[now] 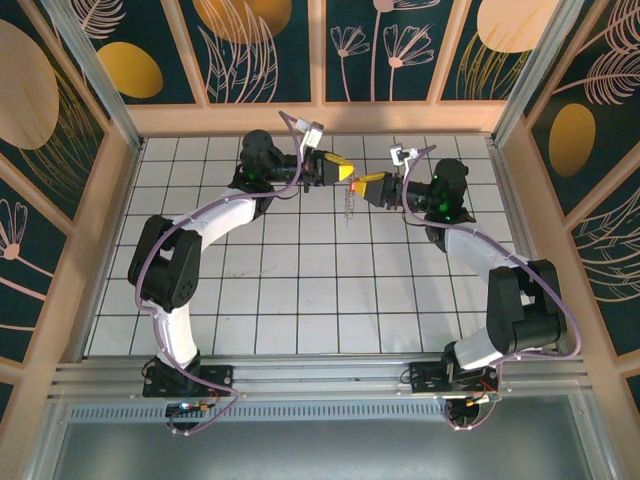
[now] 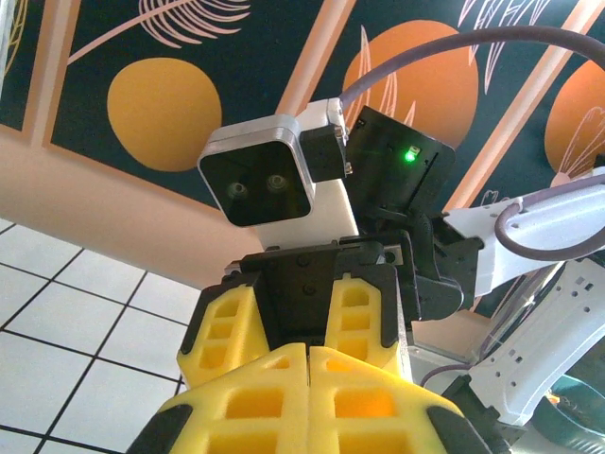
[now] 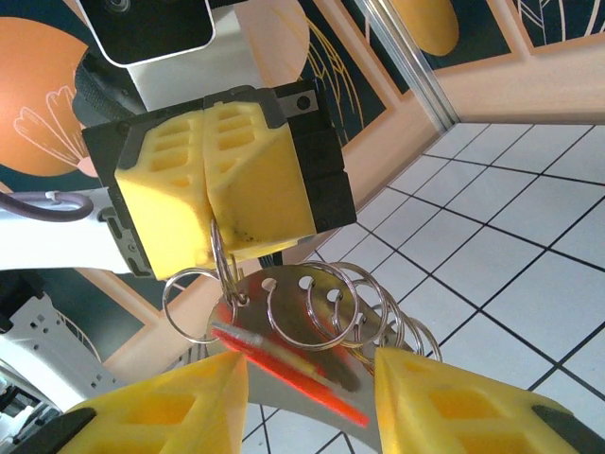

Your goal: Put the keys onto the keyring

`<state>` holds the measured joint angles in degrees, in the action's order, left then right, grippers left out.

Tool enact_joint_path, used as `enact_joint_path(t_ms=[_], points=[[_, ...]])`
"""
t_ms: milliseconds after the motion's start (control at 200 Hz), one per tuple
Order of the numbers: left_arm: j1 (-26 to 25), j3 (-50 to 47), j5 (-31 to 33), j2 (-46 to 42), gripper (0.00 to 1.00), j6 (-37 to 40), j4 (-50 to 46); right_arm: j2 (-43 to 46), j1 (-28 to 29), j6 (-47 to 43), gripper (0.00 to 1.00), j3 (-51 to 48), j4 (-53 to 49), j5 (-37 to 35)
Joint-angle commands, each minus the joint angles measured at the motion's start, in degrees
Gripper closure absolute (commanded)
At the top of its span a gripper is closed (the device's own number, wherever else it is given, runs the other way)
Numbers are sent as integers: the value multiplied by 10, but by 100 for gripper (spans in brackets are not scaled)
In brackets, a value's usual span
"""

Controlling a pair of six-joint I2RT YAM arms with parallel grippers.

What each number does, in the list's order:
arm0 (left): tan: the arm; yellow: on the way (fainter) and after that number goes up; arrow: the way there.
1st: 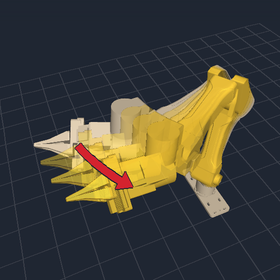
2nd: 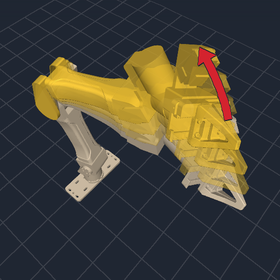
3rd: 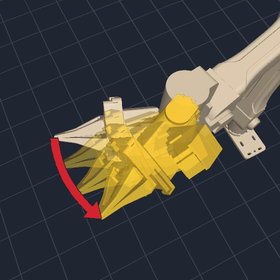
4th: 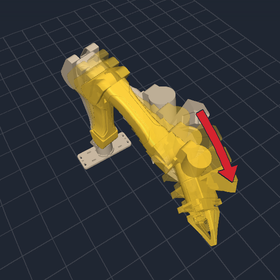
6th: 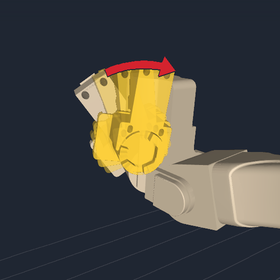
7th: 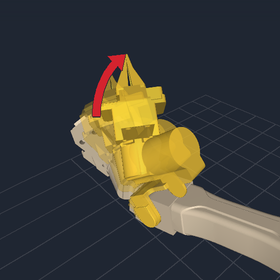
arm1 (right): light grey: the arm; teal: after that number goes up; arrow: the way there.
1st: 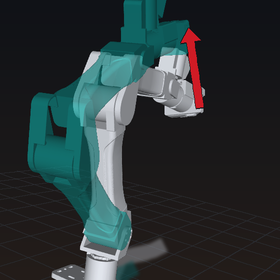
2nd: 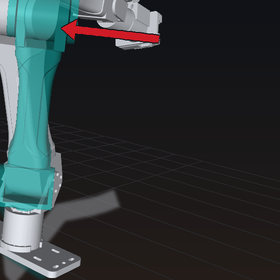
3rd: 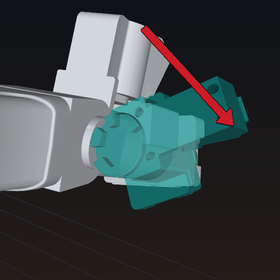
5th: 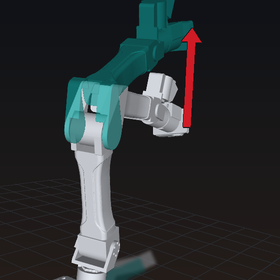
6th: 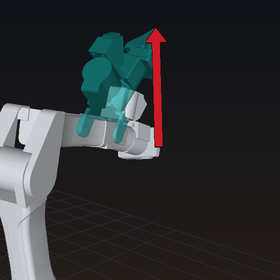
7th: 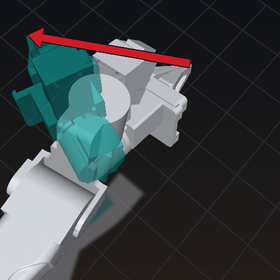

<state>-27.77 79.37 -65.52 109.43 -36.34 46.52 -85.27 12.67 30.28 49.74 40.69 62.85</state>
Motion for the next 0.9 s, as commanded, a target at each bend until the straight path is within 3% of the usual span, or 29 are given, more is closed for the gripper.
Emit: enact_joint_path(t_ms=[0,125,531,891], points=[[-2,-2,1,-25,100,-8,33,18,6,-7,60,-6,37,3],[-3,-3,3,-23,100,-10,36,22,9,-7,64,-7,39,7],[-3,-6,19,-23,100,-25,59,38,9,-27,100,-20,19,6],[-3,-27,46,-42,100,-44,100,43,9,-63,100,-26,-24,6]])
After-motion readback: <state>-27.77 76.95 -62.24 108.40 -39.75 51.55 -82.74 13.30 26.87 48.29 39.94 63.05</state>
